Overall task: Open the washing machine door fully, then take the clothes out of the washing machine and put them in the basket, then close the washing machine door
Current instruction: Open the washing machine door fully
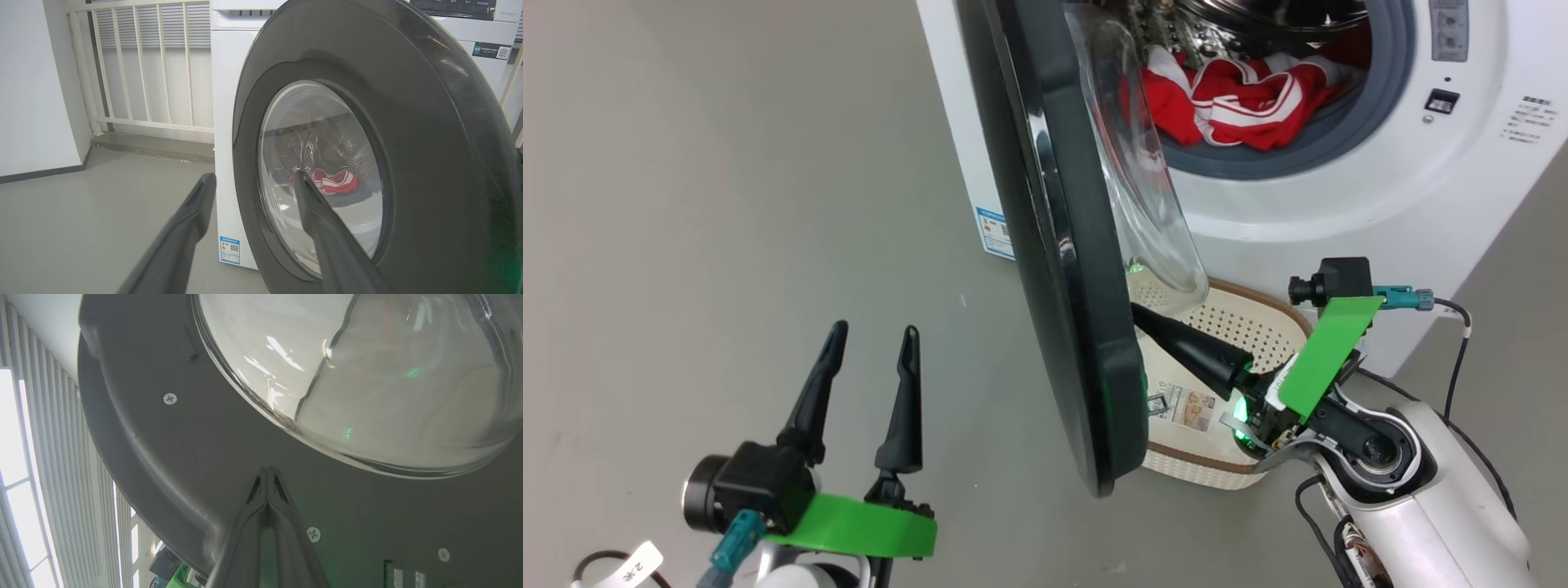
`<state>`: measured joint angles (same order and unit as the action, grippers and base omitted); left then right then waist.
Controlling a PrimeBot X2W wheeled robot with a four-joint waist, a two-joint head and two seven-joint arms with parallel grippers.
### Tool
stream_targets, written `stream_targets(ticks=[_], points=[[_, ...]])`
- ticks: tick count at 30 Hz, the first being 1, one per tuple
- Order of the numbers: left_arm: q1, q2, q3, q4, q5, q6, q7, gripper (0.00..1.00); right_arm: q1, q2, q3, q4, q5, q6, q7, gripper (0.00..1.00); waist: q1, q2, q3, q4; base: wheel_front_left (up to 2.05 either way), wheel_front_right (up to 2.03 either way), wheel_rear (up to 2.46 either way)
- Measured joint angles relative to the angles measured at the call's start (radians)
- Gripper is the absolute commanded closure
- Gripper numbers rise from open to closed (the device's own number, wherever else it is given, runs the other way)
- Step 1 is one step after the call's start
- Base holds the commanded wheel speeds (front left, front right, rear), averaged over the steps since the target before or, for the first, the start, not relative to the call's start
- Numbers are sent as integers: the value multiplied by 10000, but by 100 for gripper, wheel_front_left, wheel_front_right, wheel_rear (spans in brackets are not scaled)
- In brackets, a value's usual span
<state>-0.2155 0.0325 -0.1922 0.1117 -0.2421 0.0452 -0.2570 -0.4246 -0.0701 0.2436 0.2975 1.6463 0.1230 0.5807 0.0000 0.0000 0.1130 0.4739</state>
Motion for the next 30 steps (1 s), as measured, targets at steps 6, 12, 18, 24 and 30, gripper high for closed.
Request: stream_targets(ticks=[6, 12, 18, 24, 30], points=[[118, 2, -6, 8, -46, 31, 0, 0, 105, -21, 244, -48, 209, 0, -19, 100, 0, 0, -53, 263, 0, 0, 0], [121, 2, -35, 13, -59, 75, 0, 0, 111, -42, 568, -4, 437, 0, -138, 100, 0, 0, -139, 500, 0, 0, 0], [136, 2, -42, 13, -67, 77, 0, 0, 109, -40, 853, 17, 523, 0, -180, 100, 0, 0, -173, 691, 0, 0, 0], [322, 4, -13, -42, -77, 90, 0, 0, 86, -42, 1229, 127, 617, 2, -268, 100, 0, 0, -88, 733, 0, 0, 0], [327, 4, 23, -123, -75, 174, 0, 0, -126, -96, 1555, 307, 892, 2, -362, 100, 0, 0, -82, 750, 0, 0, 0]])
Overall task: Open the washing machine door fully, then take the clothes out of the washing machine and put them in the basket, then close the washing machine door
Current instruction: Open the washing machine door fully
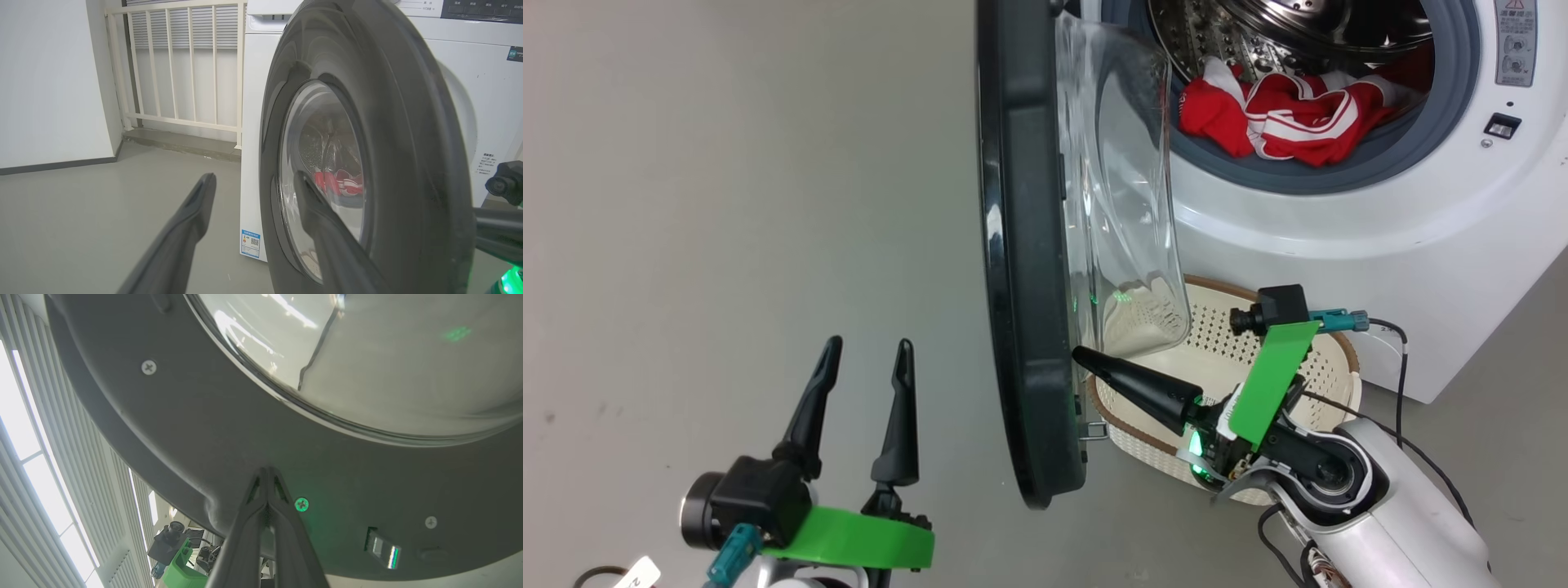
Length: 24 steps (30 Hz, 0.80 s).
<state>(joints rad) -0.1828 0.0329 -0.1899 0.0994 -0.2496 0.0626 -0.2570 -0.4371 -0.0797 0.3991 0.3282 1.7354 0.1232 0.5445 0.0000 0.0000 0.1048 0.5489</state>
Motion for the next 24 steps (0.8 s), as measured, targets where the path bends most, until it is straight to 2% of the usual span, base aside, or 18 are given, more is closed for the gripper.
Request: stream_targets(ticks=[8, 12, 14, 15, 16, 18, 20, 24], points=[[40, 0, 58, -58, -2, 0, 0, 0, -55, -196, 305, -29, 146, 0, -305, 100, 0, 0, -45, -12, 0, 0, 0], [157, 0, 38, -21, -134, -2, 0, 0, -58, -466, 506, -104, -389, 0, -894, 100, 0, 0, -99, -31, 0, 0, 0], [214, 2, 10, 38, -213, -6, 0, 0, -58, -646, 598, -222, -943, 0, -1379, 63, 0, 0, -130, -41, 0, 0, 0], [214, 6, -17, 52, -286, -17, 0, 0, -58, -765, 660, -282, -1350, 0, -1664, 51, 0, 0, -151, -47, 0, 0, 0], [214, 4, -40, 67, -320, -29, 2, 0, -58, -886, 719, -330, -1770, 0, -1918, 27, 0, 0, -176, -52, 0, 0, 0], [215, 6, -46, 100, -334, -33, 2, 0, -50, -1053, 759, -424, -2548, 0, -2510, 0, 0, 0, -232, -65, 0, 0, 0], [217, 8, -46, 127, -351, -105, 2, 0, -36, -1154, 773, -439, -3361, 0, -3143, 0, 0, 0, -291, -79, 0, 0, 0], [223, 35, -61, 157, -351, -115, 0, 0, -12, -1440, 688, -320, -5797, 0, -4667, 0, 0, 0, -400, -114, 0, 0, 0]])
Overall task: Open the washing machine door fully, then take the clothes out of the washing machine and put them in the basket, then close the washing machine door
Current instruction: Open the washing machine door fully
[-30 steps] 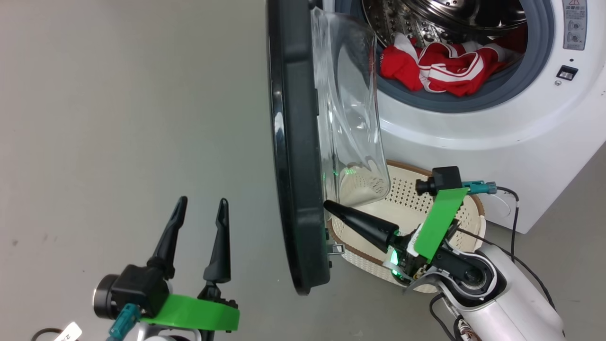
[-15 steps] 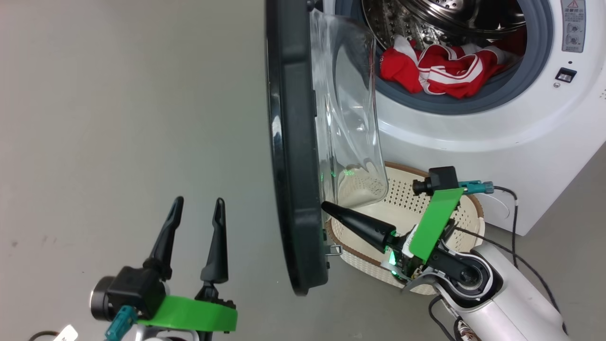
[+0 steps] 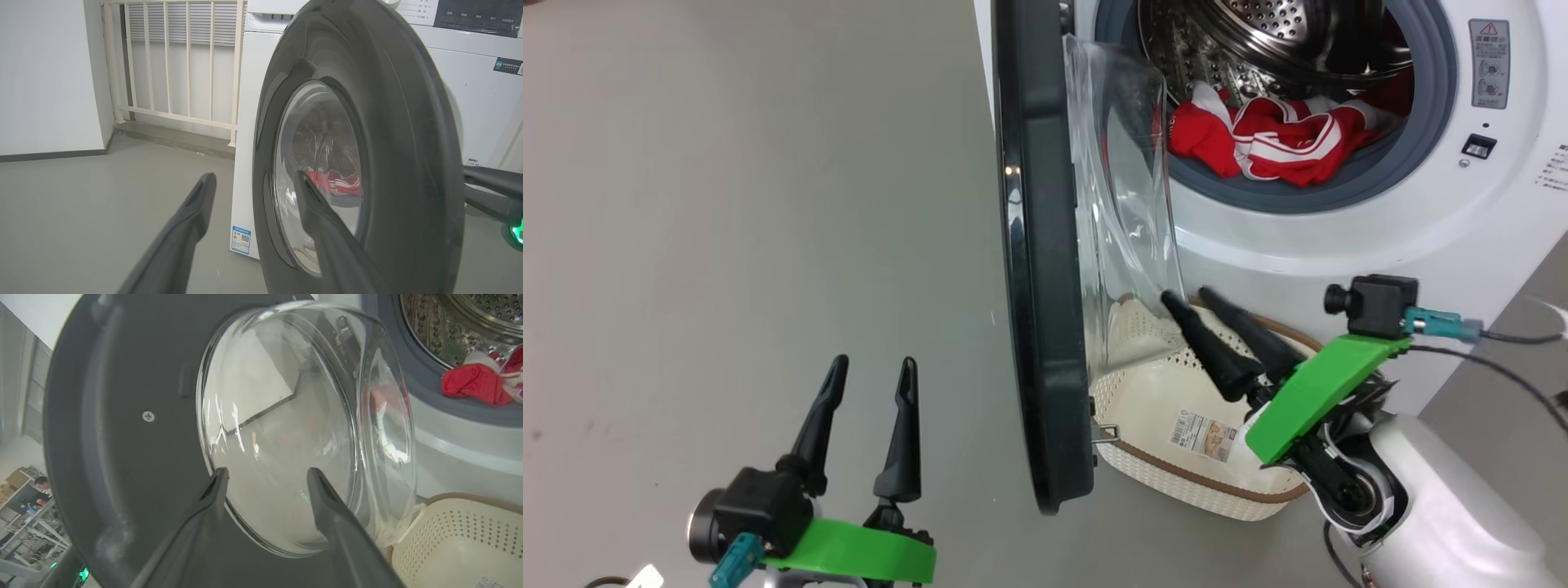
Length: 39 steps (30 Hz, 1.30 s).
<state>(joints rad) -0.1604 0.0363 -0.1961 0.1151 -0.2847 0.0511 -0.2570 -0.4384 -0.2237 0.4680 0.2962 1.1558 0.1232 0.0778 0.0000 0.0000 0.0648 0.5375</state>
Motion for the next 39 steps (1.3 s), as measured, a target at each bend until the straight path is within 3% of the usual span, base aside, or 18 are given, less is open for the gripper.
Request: stream_targets(ticks=[3, 7, 13, 17, 26, 39], points=[[2, 36, -23, 19, 0, -4, 0, 0, 69, 33, -240, 104, -1818, 2, -932, 0, 0, 0, -62, -24, 0, 0, 0], [20, 81, -25, 58, 0, -4, 0, 0, 394, 447, -1327, 226, -4451, 10, -2021, 0, 0, 0, -133, -64, 0, 0, 0], [192, 107, -13, -33, -173, -92, 0, 0, 1166, 1363, -2763, -286, -7555, 12, -2631, 0, 0, 0, -125, -185, 0, 0, 0], [198, 105, 12, -132, -171, -90, 2, 0, 1733, 1586, -3609, -955, -9072, 12, -3014, 0, 0, 0, -63, -233, 0, 0, 0], [221, 100, 121, -316, -44, -73, 2, 0, 2959, 1684, -4163, -1595, -9448, 13, -3258, 0, 0, 0, -143, -326, 0, 0, 0], [441, 88, 199, -201, 100, -59, 2, 0, 3824, 1718, -3990, -1536, -9091, 13, -3329, 0, 0, 0, -366, -425, 0, 0, 0]])
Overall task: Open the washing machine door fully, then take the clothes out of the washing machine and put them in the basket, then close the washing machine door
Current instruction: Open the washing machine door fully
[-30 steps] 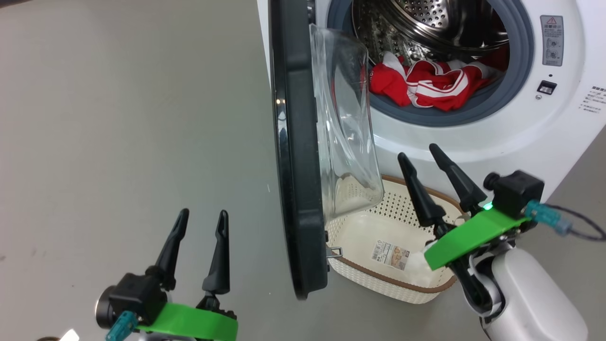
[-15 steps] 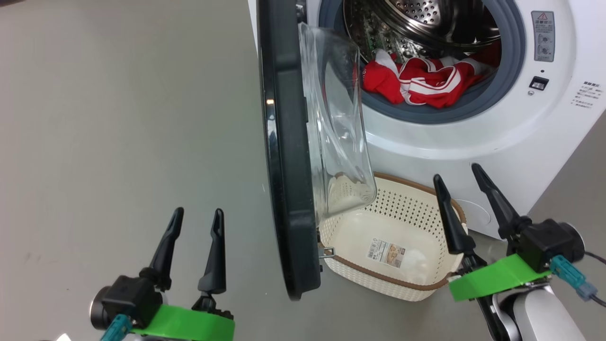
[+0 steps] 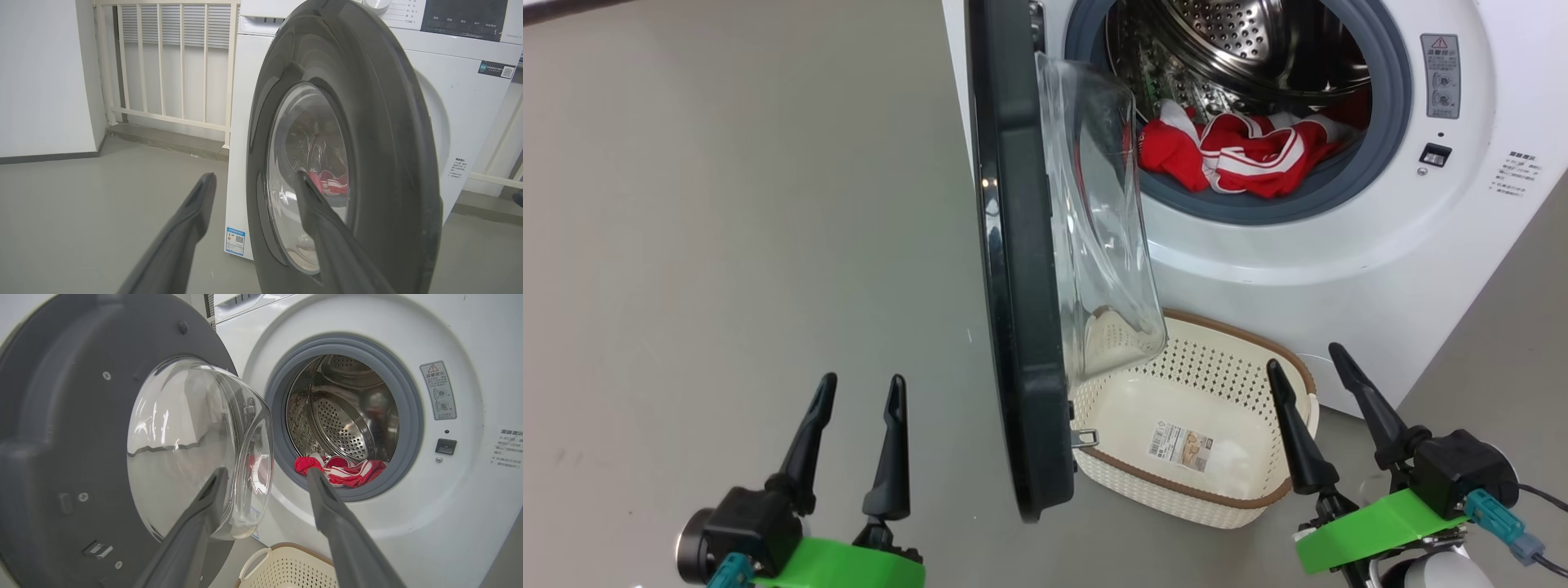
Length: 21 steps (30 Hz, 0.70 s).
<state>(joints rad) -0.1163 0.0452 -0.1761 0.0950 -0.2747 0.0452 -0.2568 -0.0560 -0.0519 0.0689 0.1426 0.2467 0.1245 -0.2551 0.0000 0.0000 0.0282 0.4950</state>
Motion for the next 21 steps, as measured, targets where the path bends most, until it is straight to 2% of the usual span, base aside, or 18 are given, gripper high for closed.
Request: stream_targets(ticks=[11, 12, 13, 14, 21], points=[[148, -2, 10, 224, 21, 0, 0, 0, 132, 10, 17, 2, 107, 0, 0, 0, 0, 0, -132, -67, 0, 0, 0], [148, -2, 12, 236, 21, 0, 0, 31, 132, 10, 19, 8, 119, 0, 0, 0, 0, 0, -132, -72, 0, 0, 0], [148, -2, 15, 244, 19, 0, 0, 73, 132, 10, 19, 8, 138, 0, 0, 0, 0, 0, -131, -76, 0, 0, 0], [147, -2, 17, 242, 19, 0, 0, 100, 132, 10, 17, 10, 148, 0, 0, 0, 0, 0, -130, -78, 0, 0, 0], [26, -2, 81, -318, 6, 77, 0, 100, 131, 12, 15, 54, 150, 0, 0, 0, 0, 0, -121, -89, 0, 0, 0]])
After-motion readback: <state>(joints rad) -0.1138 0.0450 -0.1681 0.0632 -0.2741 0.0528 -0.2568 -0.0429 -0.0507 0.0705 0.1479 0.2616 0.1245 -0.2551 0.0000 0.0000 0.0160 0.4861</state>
